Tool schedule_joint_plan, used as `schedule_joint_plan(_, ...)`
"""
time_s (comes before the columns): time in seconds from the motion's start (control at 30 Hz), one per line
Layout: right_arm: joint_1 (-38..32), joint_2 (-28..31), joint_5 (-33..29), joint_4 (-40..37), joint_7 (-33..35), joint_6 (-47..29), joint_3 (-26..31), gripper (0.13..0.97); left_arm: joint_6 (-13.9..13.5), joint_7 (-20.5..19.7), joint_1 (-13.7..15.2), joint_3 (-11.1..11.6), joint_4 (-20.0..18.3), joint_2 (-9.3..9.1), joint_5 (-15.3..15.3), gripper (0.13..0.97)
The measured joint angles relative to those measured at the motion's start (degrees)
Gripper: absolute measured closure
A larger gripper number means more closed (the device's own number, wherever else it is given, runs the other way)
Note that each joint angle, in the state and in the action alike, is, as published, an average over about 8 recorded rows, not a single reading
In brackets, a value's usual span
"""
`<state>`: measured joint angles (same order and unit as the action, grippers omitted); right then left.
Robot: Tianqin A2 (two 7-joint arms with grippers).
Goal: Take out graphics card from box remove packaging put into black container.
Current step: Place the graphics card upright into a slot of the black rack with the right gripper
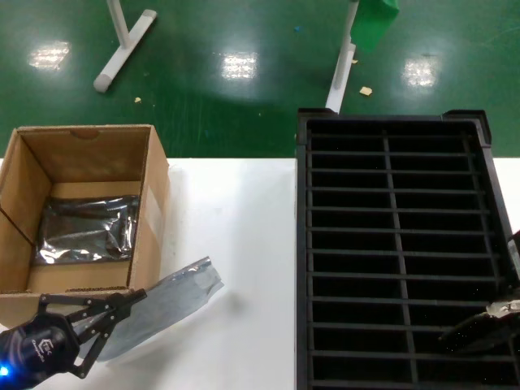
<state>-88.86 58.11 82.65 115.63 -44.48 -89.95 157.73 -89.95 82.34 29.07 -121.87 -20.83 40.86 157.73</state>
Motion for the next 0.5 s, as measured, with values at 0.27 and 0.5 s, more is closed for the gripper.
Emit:
schedule_joint_plan(0.27, 1.19, -0.10, -0.89, -0.66, 0.40, 0.00, 0.00, 0.894, 0.00, -0.04, 0.13, -0.21, 0.38, -0.25, 0.00, 0.955)
schedule_joint_plan(0.5, 1.83, -0.39, -1.81, -1.29, 0.69, 0.00, 0.00, 0.894, 0.00, -0.11, 0.09, -0.19, 0.30, -0.32, 0.00, 0.955)
